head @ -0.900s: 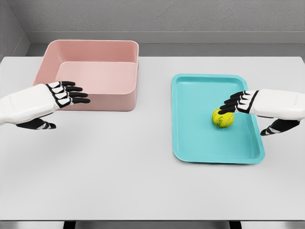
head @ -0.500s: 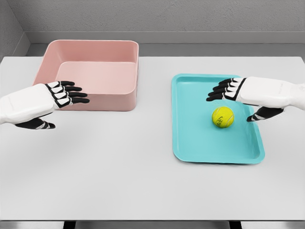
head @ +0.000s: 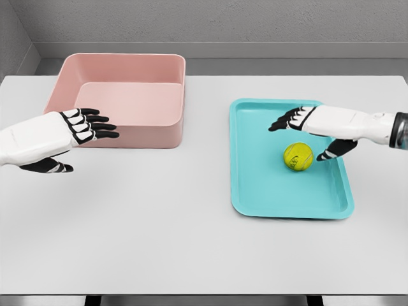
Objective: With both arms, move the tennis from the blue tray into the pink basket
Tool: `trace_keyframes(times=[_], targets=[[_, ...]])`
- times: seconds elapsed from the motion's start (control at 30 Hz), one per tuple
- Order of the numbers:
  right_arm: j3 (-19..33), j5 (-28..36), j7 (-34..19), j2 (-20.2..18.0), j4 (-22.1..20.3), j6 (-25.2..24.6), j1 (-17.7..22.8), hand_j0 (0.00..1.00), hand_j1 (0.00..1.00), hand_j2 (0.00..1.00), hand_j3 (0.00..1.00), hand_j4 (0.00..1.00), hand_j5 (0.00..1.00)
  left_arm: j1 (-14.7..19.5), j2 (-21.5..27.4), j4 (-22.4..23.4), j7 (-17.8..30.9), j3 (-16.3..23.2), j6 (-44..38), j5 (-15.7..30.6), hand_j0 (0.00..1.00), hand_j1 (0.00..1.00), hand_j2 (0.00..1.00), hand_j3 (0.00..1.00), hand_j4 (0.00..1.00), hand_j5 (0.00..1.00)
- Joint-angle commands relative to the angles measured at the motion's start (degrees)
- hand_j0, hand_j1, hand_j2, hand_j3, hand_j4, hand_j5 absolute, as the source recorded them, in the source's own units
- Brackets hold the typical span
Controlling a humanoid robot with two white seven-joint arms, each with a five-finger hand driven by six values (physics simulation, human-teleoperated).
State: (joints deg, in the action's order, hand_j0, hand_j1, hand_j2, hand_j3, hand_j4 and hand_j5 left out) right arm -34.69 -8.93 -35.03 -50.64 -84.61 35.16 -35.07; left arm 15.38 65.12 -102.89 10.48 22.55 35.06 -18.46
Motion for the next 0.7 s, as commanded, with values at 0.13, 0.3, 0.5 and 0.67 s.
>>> trace_keyframes(times=[0.13, 0.3, 0.5, 0.67], targets=[[-3.2, -0.4, 0.0, 0.3, 1.6, -0.2, 0.2, 1.00, 1.00, 1.00, 1.00, 1.00, 1.00, -0.1, 0.4, -0.2, 0.0, 0.0, -0.1, 0.5, 1.00, 1.00, 1.00, 1.00, 1.00, 1.00], [-4.1, -1.3, 0.0, 1.2, 5.4, -0.2, 0.3, 1.00, 1.00, 1.00, 1.00, 1.00, 1.00, -0.1, 0.4, -0.2, -0.1, 0.0, -0.1, 0.5, 1.00, 1.00, 1.00, 1.00, 1.00, 1.00], [-4.4, -2.8, 0.0, 3.4, 8.2, -0.2, 0.1, 1.00, 1.00, 1.00, 1.00, 1.00, 1.00, -0.1, 0.7, -0.2, -0.1, 0.0, -0.1, 0.6, 1.00, 1.00, 1.00, 1.00, 1.00, 1.00], [-4.4, -4.1, 0.0, 4.7, 9.6, -0.2, -0.1, 1.00, 1.00, 1.00, 1.00, 1.00, 1.00, -0.1, 0.7, -0.2, -0.1, 0.0, -0.1, 0.6, 1.00, 1.00, 1.00, 1.00, 1.00, 1.00]])
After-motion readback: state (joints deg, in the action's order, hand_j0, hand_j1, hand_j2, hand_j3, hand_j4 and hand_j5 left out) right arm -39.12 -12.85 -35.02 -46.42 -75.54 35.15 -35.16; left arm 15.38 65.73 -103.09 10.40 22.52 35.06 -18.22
